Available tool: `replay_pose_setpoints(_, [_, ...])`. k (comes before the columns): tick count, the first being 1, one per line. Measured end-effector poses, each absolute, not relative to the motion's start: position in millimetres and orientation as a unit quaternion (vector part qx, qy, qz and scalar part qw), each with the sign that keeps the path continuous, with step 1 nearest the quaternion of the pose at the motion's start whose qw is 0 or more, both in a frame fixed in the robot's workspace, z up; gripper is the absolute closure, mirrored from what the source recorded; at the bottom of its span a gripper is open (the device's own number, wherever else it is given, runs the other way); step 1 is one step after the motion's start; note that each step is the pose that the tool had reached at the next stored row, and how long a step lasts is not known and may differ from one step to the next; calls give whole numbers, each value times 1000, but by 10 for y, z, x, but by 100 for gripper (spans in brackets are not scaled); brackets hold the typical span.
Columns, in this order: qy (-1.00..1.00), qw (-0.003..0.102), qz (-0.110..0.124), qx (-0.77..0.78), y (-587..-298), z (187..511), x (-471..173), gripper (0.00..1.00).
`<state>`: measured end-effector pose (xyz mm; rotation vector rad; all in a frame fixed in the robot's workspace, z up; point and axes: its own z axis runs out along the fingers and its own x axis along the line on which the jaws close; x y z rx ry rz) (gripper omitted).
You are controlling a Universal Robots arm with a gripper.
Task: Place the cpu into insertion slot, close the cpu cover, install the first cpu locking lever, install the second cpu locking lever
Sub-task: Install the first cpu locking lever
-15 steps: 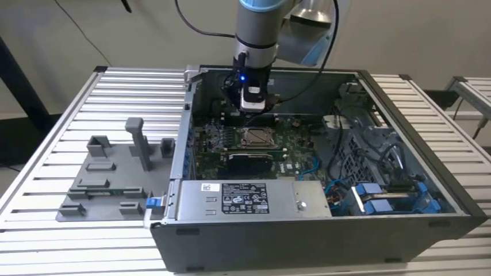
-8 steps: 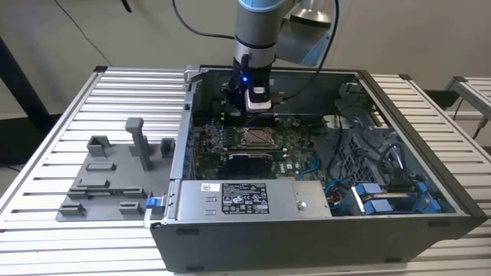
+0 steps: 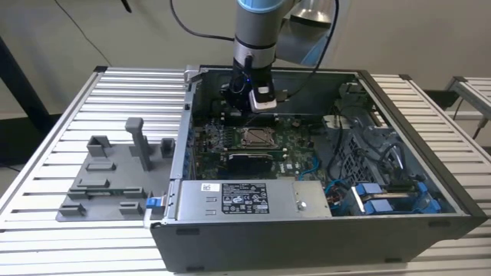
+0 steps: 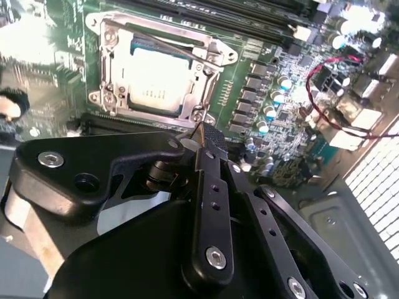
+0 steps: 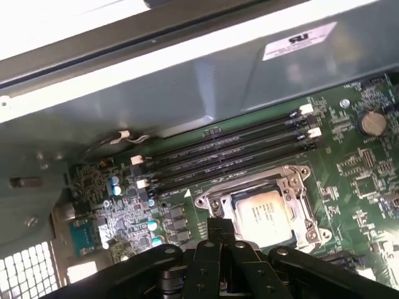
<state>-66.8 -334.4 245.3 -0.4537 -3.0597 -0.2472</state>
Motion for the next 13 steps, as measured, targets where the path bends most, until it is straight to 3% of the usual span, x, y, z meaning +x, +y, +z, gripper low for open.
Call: replay_pose_setpoints(13, [-995, 18, -82, -62, -3345, 2450, -668, 89])
